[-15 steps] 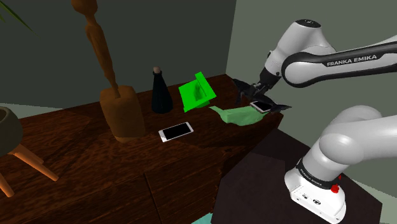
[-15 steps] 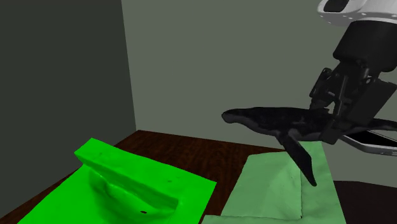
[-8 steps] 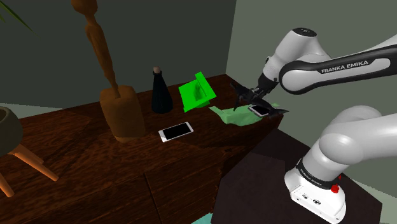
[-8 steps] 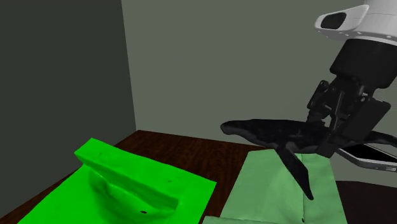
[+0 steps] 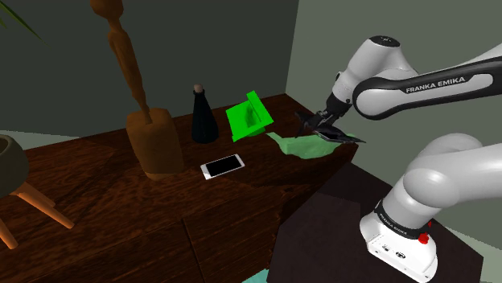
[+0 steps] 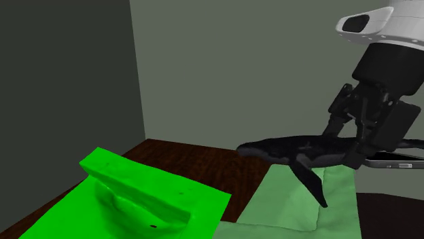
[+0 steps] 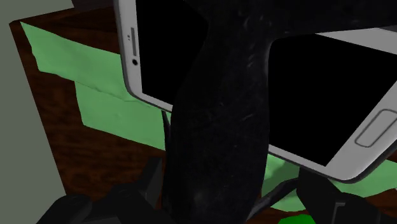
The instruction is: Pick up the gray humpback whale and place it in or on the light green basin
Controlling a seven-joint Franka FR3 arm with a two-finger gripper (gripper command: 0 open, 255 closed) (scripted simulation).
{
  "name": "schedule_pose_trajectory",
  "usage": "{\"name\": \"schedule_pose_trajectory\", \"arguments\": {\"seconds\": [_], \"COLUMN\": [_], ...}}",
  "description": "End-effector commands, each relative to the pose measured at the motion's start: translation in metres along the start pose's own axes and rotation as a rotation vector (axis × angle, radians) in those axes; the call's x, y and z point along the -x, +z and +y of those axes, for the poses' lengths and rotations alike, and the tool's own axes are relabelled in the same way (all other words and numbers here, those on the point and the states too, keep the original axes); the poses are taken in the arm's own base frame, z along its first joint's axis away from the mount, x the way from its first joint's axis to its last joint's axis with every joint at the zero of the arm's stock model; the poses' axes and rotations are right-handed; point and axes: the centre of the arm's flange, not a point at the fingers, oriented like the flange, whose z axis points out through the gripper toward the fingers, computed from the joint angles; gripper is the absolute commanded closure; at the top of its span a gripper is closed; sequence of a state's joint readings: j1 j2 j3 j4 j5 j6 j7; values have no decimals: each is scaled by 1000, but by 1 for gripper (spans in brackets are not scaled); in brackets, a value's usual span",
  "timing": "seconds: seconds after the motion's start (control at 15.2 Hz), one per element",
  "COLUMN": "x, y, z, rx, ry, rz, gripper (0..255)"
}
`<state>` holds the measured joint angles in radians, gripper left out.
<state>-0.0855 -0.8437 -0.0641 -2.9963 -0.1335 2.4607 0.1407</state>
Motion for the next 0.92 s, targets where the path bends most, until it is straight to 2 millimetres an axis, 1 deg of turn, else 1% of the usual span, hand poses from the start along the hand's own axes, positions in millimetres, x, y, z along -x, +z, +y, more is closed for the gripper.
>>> {"name": "schedule_pose_trajectory", "arguments": {"seconds": [0.0, 0.07, 0.26, 0.33, 0.86], "x": [0, 0, 0, 0, 0], "y": [0, 0, -40, -50, -50], "z": [0, 0, 0, 0, 0], "rx": [0, 0, 0, 0, 0], "ry": [0, 0, 0, 0, 0], "rz": [0, 0, 0, 0, 0], "gripper": [0, 0, 0, 0, 0]}}
